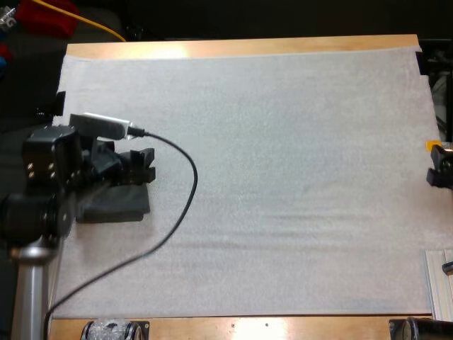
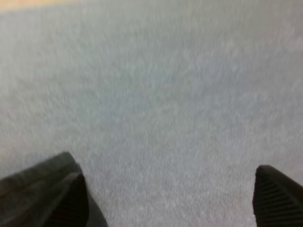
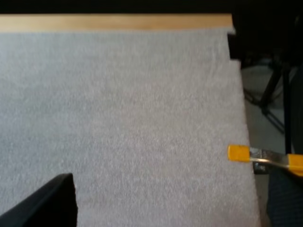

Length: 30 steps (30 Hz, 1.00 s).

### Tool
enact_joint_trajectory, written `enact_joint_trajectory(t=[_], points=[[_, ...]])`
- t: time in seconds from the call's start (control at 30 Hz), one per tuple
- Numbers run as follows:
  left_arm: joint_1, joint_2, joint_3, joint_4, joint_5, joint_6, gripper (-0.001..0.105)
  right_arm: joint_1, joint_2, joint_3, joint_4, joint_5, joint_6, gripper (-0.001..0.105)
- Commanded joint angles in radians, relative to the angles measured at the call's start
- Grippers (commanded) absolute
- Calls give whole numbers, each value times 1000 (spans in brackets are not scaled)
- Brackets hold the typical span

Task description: Pick towel from pile, fold and stack

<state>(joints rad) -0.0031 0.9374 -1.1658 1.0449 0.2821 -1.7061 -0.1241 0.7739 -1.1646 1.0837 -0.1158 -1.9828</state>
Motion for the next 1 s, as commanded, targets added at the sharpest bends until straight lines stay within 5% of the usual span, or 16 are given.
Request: enact_joint_trajectory(t=[0.0,0.3,0.63,0.97], points=[[-5,-24,-3,1,5,5,69,-1,-29,-6,6,0,-10,78],[-5,-206,53,1,5,5,69,-1,-177,-6,105,-130,19,78],[-5,-490,185,35,-2,3,69,-1,-367,-6,187,-133,35,78],[-5,-740,209,113,-2,5,69,-1,-556,11,239,-133,95,78]])
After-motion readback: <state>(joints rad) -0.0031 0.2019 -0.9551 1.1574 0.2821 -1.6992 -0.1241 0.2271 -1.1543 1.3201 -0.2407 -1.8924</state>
